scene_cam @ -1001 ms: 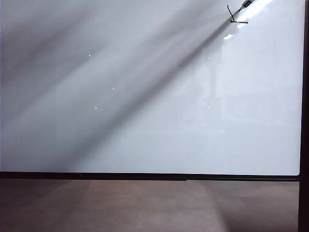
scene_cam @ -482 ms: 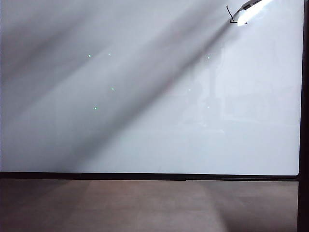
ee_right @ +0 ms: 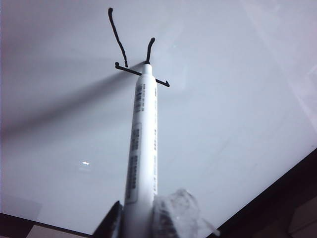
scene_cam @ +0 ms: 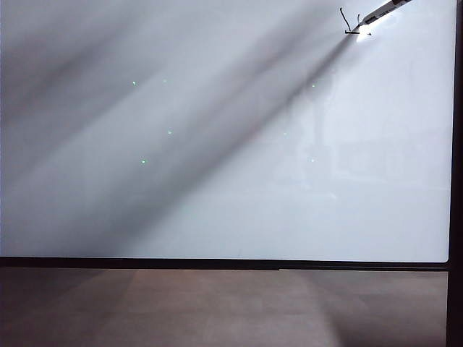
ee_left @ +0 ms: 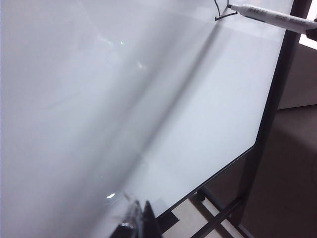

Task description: Reach to the right to find the marker pen, pick it up, and write the number 4 on the whiteboard.

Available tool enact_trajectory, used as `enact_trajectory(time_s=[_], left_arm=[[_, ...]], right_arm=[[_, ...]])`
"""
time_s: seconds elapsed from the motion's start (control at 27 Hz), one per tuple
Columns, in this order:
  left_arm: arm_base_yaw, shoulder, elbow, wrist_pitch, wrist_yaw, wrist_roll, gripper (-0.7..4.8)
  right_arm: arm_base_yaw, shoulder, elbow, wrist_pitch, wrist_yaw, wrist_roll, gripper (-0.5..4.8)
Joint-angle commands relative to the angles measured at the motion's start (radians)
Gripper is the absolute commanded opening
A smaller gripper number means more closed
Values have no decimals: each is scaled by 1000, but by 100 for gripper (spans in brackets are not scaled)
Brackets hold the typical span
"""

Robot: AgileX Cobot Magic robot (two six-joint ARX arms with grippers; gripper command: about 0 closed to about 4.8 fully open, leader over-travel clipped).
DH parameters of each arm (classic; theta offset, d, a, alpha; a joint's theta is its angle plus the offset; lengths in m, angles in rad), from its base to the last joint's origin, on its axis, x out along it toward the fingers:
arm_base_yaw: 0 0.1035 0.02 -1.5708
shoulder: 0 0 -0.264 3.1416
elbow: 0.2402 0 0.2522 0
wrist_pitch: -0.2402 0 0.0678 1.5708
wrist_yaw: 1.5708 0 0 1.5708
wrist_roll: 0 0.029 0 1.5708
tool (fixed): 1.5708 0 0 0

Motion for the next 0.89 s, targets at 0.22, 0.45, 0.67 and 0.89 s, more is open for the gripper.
enact_trajectory(time_s=[0.22, 0.45, 0.67, 0.89], left_arm=[[-1, -4, 7, 5, 3, 4, -5], [-1, -4, 7, 6, 3, 4, -5], [-1, -4, 7, 5, 3, 4, -5], [-1, -4, 7, 5, 2, 4, -5]], right_arm=[[-2, 6, 3, -27, 0, 2, -2], [-2, 14, 3, -38, -18, 2, -2], [-2, 14, 3, -41, -18, 2, -2], [-2, 14, 3, -60, -18, 2, -2]])
